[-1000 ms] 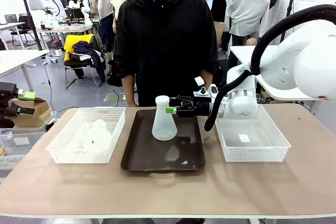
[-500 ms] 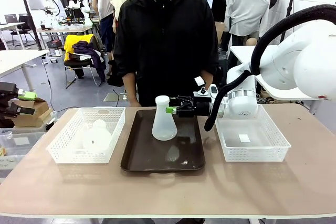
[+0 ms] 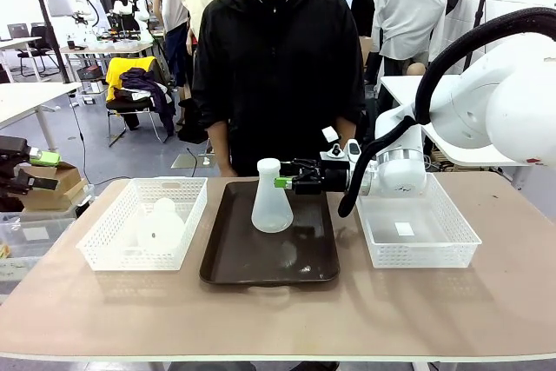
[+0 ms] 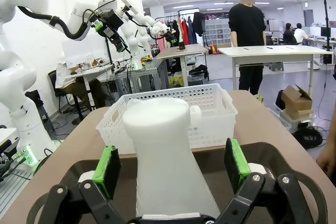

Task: Prepare the laboratory tools.
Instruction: Pick up the Big flask that the person points to.

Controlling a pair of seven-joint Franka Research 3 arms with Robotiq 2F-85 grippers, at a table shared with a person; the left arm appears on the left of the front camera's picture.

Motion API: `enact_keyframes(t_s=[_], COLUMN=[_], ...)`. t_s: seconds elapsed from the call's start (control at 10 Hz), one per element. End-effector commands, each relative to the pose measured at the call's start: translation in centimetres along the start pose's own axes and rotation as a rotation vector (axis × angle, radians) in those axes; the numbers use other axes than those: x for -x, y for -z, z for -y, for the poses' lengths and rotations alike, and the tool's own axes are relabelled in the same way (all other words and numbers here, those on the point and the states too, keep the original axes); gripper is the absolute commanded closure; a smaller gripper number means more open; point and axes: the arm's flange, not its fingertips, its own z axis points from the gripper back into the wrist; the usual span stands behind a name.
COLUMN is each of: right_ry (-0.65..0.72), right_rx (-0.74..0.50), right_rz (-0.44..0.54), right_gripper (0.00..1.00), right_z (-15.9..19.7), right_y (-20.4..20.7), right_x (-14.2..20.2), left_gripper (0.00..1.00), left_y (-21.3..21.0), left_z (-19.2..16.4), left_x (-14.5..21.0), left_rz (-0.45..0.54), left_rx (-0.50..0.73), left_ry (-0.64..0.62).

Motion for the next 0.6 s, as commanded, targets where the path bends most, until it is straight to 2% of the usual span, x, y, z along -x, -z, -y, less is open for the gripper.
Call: enact_keyframes(t_s=[0.0,0.5], right_ry=[-0.002,-0.002], right_rx=[-0.002,-0.002], right_rz=[0.001,0.001], right_gripper=[0.0,0.0], right_z=[-0.05,-0.05], right_y=[0.15,0.15], right_x=[0.0,0.0], left_gripper=[0.0,0.0], left_y=[-0.19,-0.19], left_z=[0.01,0.01], left_x=[0.12,0.12], left_rz=[-0.001,-0.001], left_rx=[0.009,0.009], left_ry=[0.013,0.013])
